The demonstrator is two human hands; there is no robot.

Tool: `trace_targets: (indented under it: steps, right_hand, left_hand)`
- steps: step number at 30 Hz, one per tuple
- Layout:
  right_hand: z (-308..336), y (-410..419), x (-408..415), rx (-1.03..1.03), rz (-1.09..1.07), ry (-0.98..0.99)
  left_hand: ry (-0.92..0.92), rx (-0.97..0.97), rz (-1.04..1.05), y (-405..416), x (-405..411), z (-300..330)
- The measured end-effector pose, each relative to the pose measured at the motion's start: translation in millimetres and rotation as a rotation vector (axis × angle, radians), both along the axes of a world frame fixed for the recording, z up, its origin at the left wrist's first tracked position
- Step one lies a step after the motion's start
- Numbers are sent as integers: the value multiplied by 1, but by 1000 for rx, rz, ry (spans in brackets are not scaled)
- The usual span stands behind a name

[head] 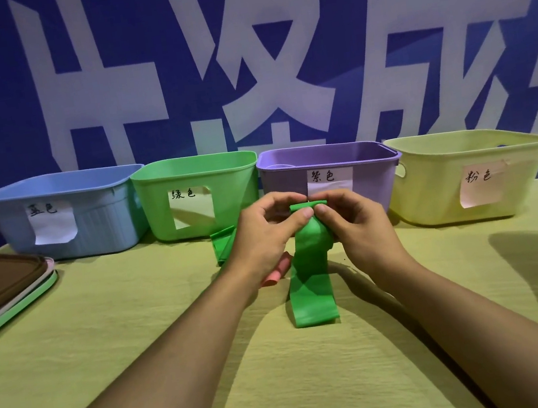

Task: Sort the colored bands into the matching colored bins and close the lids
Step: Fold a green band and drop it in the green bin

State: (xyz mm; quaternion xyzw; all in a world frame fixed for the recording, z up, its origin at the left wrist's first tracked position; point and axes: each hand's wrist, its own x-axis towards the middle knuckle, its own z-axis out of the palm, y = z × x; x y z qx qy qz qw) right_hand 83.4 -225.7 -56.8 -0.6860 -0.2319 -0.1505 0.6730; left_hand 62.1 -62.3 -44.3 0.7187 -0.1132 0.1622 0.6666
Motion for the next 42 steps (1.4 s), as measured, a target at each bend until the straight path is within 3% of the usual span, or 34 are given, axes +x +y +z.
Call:
trace_targets:
  steps: [9,27,31,42]
  right_hand:
    - [-1,2,1,-46,-7,-44]
    - [11,3,-16,-3,-46,187]
    - [12,4,-19,91,-20,194]
    - [6,1,-7,35,-74,31]
  left_hand:
    - [155,-43,-61,-2,6,-8]
    - [6,13,-72,-1,6,-8]
    - [21,-4,-82,-2,7,-9]
    - [138,-45,-202,-3,9,-13]
